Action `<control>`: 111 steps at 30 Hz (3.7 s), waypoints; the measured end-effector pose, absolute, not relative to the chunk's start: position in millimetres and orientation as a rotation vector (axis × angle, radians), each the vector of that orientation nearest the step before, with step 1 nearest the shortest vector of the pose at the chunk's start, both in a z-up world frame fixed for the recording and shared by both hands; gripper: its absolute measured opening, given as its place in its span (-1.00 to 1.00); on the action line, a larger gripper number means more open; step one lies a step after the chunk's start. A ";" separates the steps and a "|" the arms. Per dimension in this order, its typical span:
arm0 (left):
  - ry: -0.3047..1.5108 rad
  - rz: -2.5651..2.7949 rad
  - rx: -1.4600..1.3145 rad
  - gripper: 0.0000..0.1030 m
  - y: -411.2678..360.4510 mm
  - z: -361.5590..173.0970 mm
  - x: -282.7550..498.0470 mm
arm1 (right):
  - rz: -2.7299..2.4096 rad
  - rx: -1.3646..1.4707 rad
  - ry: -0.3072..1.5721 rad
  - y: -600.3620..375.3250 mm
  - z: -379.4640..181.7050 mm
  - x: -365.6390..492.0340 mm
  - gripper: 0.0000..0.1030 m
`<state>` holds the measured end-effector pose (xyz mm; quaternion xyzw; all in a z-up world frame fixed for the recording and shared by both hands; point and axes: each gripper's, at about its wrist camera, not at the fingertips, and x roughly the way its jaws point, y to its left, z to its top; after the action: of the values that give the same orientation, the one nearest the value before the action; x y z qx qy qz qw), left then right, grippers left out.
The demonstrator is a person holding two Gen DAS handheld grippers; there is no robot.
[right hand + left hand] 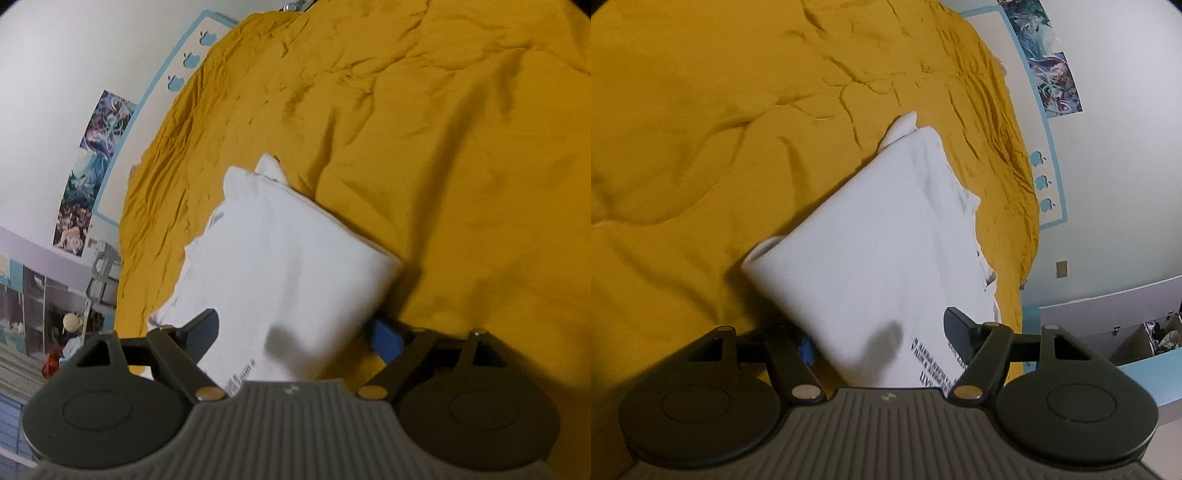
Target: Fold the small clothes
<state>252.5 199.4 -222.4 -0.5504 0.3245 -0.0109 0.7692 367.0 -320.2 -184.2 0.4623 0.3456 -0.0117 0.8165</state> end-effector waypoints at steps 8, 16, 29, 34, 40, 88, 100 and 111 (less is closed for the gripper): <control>0.711 -0.026 -1.204 -0.82 205.8 -232.6 248.3 | -0.031 1.048 0.742 -315.9 -197.8 383.5 -0.83; 0.675 -0.088 -1.165 -0.85 210.8 -200.3 253.5 | 0.071 1.004 0.692 -317.0 -161.3 386.2 -0.94; 0.644 -0.270 -1.039 -0.91 195.7 -116.6 154.8 | 0.235 0.980 0.614 -343.6 -72.9 291.0 -0.98; 0.725 -0.260 -1.078 -0.91 191.4 -144.5 93.2 | 0.190 1.004 0.664 -371.7 -87.9 225.0 -0.98; 0.816 -0.187 -1.013 -0.91 191.8 -177.2 84.3 | 0.079 1.074 0.716 -392.7 -133.5 186.7 -1.00; 0.906 -0.145 -0.323 0.10 72.0 -112.1 146.0 | 0.120 0.472 0.780 -373.5 -130.1 169.9 -0.11; 0.858 -0.086 -0.539 -0.18 157.9 -137.6 111.5 | 0.135 0.327 0.773 -343.9 -135.3 178.7 0.19; 0.816 -0.168 -0.301 0.34 116.8 -80.0 219.5 | 0.237 0.306 0.685 -324.8 -95.5 263.7 0.21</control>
<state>219.5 116.8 -80.0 -0.1457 0.3949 -0.0811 0.9034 263.7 -324.8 -95.5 0.1492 0.3337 0.1154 0.9236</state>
